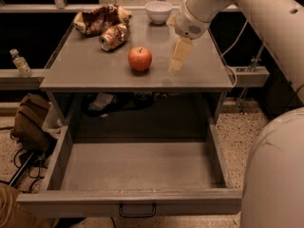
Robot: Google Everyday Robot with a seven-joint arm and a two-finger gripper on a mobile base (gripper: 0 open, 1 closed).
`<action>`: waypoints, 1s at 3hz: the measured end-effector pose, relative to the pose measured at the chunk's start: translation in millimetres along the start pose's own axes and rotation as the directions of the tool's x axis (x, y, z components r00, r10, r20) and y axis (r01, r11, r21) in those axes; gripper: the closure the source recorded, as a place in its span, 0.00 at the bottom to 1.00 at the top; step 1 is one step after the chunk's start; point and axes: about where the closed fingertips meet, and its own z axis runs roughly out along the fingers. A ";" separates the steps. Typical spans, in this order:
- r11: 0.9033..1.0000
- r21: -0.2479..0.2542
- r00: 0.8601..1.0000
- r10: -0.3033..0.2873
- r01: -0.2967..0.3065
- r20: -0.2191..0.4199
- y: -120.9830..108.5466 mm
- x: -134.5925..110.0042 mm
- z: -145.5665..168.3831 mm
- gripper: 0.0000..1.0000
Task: Place apple into top drawer
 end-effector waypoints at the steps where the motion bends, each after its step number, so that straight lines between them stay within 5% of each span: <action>1: 1.000 0.000 1.000 0.000 0.000 0.000 0.0 0.0 0.0 0.00; 3: 0.991 -0.087 0.995 -0.100 0.101 0.012 -17.8 -35.0 39.5 0.00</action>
Offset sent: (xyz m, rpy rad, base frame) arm 0.0303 0.0441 -0.0047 -0.0290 0.0260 0.1252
